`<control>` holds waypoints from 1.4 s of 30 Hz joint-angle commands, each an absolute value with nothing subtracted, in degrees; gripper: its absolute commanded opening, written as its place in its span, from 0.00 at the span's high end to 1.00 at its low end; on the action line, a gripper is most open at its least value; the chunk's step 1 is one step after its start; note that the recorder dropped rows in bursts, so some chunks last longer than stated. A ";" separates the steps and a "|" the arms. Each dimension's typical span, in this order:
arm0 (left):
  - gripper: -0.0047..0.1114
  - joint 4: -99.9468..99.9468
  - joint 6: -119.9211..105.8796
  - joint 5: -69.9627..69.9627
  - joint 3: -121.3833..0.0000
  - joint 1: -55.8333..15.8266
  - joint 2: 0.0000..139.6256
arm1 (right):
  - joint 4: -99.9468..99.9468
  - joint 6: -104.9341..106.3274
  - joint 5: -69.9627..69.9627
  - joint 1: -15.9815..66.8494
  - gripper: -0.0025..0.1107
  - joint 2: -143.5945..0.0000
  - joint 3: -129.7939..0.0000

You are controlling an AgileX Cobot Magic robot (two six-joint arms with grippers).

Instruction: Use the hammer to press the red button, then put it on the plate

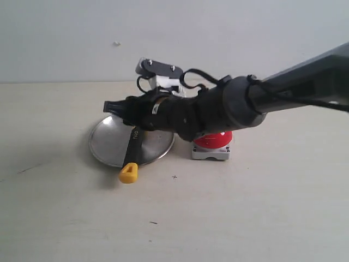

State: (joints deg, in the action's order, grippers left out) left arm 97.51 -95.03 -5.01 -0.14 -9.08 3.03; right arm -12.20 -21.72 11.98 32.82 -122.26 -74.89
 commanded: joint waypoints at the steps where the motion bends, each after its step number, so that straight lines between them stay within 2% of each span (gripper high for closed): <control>1: 0.96 97.59 -94.70 -4.73 0.00 -8.98 2.56 | -12.03 -15.86 7.23 32.88 0.78 -114.43 -75.26; 4: 0.96 97.59 -94.70 -4.73 0.00 -8.98 2.56 | -11.91 -11.40 4.82 33.01 0.98 -109.24 -73.90; 10: 0.96 97.59 -94.70 -4.73 0.00 -8.98 2.56 | -11.91 -7.90 9.09 32.99 0.98 -96.27 -61.14; 14: 0.96 97.59 -94.70 -4.73 0.00 -8.98 2.56 | -11.43 -7.53 16.70 32.99 0.98 -79.06 -41.46; 16: 0.96 97.59 -94.70 -4.73 0.00 -8.98 2.56 | -11.43 -7.53 15.54 32.99 0.98 -74.13 -36.48; 22: 0.96 97.59 -94.70 -4.73 0.00 -8.98 2.56 | -11.41 -7.41 -0.71 32.99 0.98 -62.66 -32.28; 30: 0.96 97.59 -94.70 -4.73 0.00 -8.98 2.56 | -4.98 3.42 -5.14 32.88 0.98 -57.41 -32.28; 33: 0.96 97.66 -94.70 -4.83 0.00 -8.98 2.56 | -4.05 2.89 -7.89 29.29 0.98 -55.65 -32.28; 42: 0.96 97.66 -94.70 -4.81 0.00 -8.98 2.56 | -5.42 0.00 -6.37 5.28 0.98 -36.10 -20.14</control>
State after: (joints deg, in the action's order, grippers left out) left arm 97.51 -95.03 -5.01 -0.14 -9.08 3.03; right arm -5.57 0.32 -7.65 11.56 -42.72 -24.18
